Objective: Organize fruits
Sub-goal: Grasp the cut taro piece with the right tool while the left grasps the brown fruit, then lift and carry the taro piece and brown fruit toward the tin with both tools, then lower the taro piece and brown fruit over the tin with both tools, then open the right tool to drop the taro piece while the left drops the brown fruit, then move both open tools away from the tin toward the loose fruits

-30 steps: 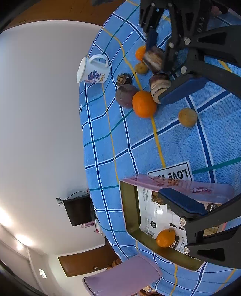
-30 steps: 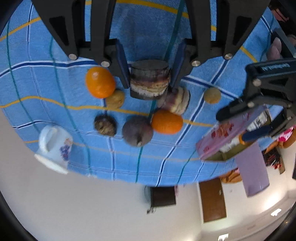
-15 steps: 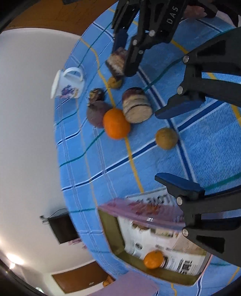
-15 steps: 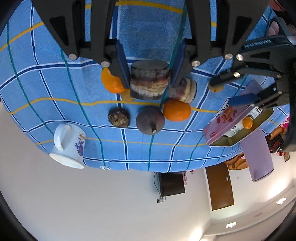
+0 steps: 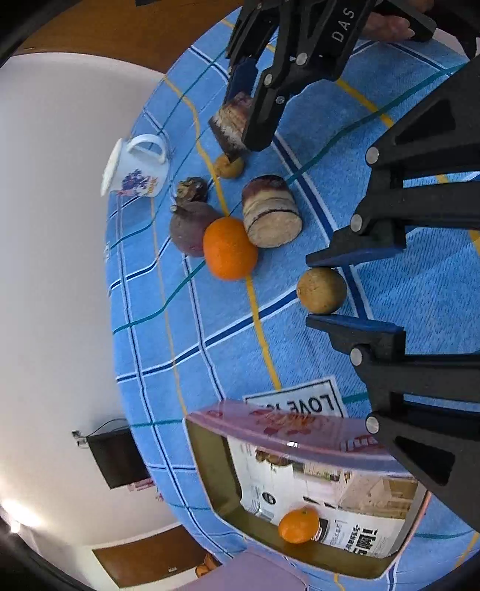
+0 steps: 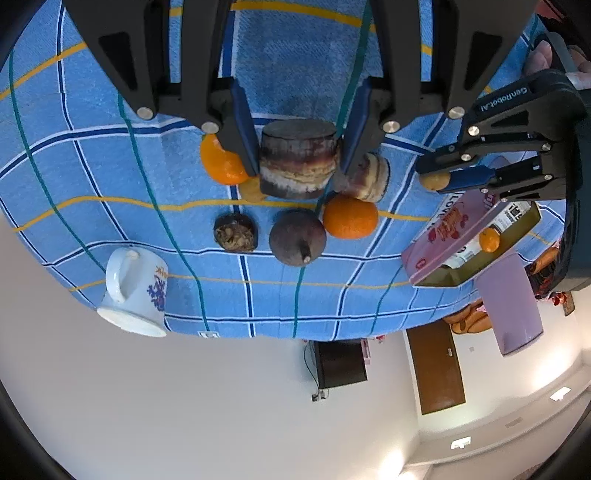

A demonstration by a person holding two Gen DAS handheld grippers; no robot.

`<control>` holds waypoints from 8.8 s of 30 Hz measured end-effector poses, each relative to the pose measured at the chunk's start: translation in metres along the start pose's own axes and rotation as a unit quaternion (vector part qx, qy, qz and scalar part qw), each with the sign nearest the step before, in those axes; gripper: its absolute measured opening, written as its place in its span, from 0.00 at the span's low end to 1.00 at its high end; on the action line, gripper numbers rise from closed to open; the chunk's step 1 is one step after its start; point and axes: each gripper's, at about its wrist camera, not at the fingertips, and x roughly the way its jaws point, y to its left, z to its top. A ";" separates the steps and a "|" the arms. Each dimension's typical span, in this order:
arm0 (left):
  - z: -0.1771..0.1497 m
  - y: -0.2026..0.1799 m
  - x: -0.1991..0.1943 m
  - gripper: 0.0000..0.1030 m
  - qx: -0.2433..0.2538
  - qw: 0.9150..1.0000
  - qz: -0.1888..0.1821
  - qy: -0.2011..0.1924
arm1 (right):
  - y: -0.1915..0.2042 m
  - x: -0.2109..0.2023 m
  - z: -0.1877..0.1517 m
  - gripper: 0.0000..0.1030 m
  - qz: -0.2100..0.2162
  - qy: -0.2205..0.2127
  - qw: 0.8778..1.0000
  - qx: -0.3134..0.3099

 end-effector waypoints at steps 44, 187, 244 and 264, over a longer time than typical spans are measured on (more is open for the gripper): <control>-0.011 0.014 -0.053 0.26 -0.040 0.987 0.040 -0.150 | 0.013 -0.038 -0.005 0.46 0.016 -0.106 0.994 -0.031; -0.027 0.160 -0.046 0.26 -0.071 0.970 0.223 -0.065 | 0.190 0.073 0.054 0.46 0.155 -0.040 0.978 -0.135; -0.022 0.131 -0.084 0.71 -0.116 0.960 0.220 -0.130 | 0.129 0.017 0.052 0.93 0.073 -0.093 0.989 -0.084; 0.006 0.005 -0.056 0.71 -0.022 0.988 0.107 -0.113 | -0.036 -0.033 0.013 0.90 -0.059 -0.068 0.996 0.011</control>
